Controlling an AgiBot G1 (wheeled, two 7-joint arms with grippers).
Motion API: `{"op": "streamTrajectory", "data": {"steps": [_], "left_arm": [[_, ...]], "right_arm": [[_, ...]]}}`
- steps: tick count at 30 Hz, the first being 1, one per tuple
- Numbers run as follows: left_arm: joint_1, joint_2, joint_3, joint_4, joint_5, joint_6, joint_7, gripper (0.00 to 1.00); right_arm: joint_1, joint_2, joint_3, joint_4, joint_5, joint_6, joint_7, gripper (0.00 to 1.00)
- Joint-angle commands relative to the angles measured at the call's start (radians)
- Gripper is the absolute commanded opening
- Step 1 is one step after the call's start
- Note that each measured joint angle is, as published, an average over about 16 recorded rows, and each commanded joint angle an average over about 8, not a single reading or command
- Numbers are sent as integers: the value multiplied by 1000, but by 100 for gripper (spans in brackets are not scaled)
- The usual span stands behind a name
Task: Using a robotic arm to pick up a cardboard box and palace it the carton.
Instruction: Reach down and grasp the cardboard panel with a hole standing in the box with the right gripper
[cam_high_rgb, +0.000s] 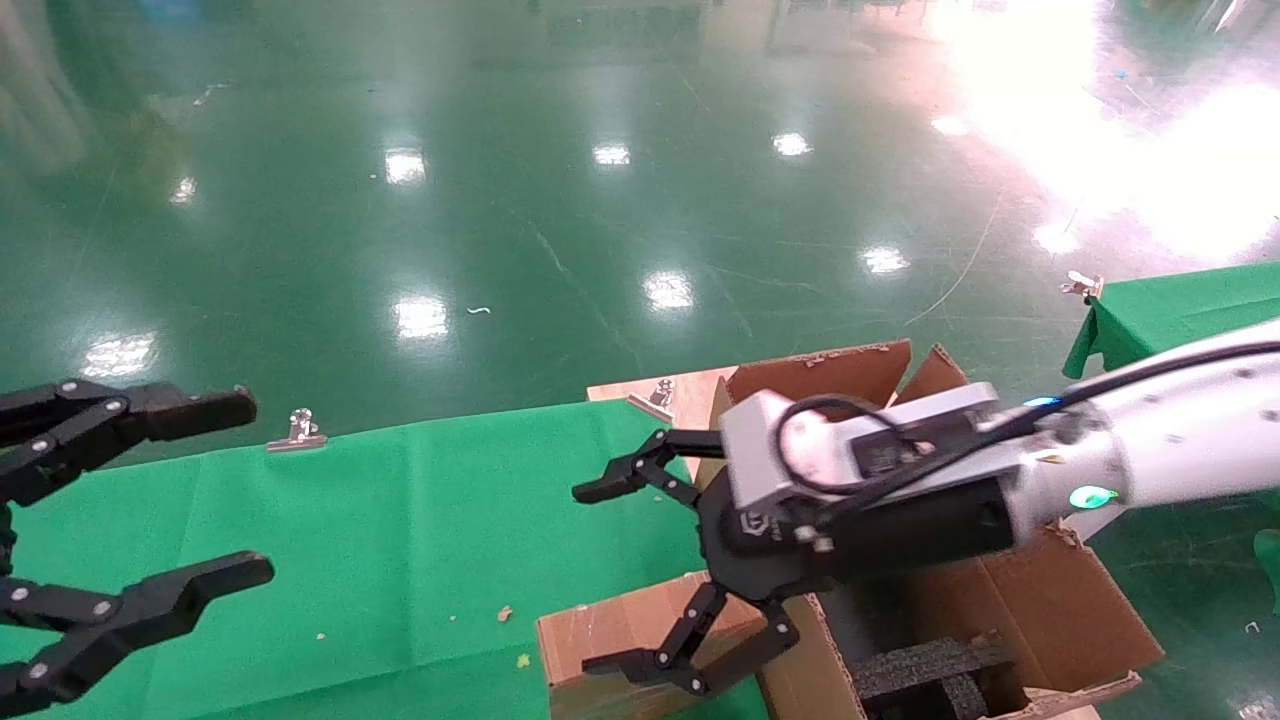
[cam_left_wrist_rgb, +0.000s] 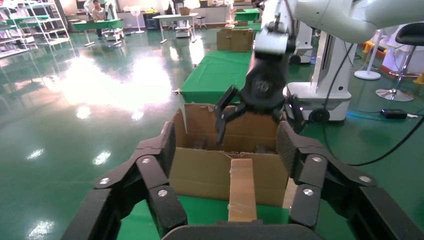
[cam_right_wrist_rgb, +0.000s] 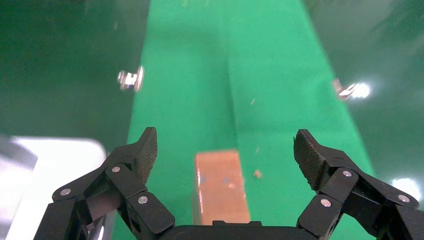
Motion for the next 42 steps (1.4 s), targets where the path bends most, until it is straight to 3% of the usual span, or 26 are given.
{"op": "streamTrajectory", "data": {"steps": [1, 14, 25, 26, 31, 33, 34, 39, 40, 42], "left_arm": [[0, 0, 0, 0, 0, 0, 0, 0], [0, 0, 0, 0, 0, 0, 0, 0], [0, 0, 0, 0, 0, 0, 0, 0], [0, 0, 0, 0, 0, 0, 0, 6], [0, 0, 0, 0, 0, 0, 0, 69], [0, 0, 0, 0, 0, 0, 0, 94], [0, 0, 0, 0, 0, 0, 0, 100], [0, 0, 0, 0, 0, 0, 0, 100], [0, 0, 0, 0, 0, 0, 0, 100], [0, 0, 0, 0, 0, 0, 0, 100]], "right_arm": [[33, -18, -39, -10, -47, -6, -2, 100], [201, -146, -283, -105, -257, 0, -39, 100], [320, -240, -459, -188, -362, -7, -84, 100], [330, -246, -476, -192, -367, -7, -89, 100], [365, -273, -539, -218, -369, -2, -114, 100], [373, -279, -554, -228, -366, -1, -120, 82], [377, -283, -562, -233, -363, 0, -123, 69], [388, -290, -581, -248, -357, 1, -127, 7], [390, -291, -584, -250, -356, 1, -127, 1], [389, -290, -582, -250, -355, 1, -127, 0]]}}
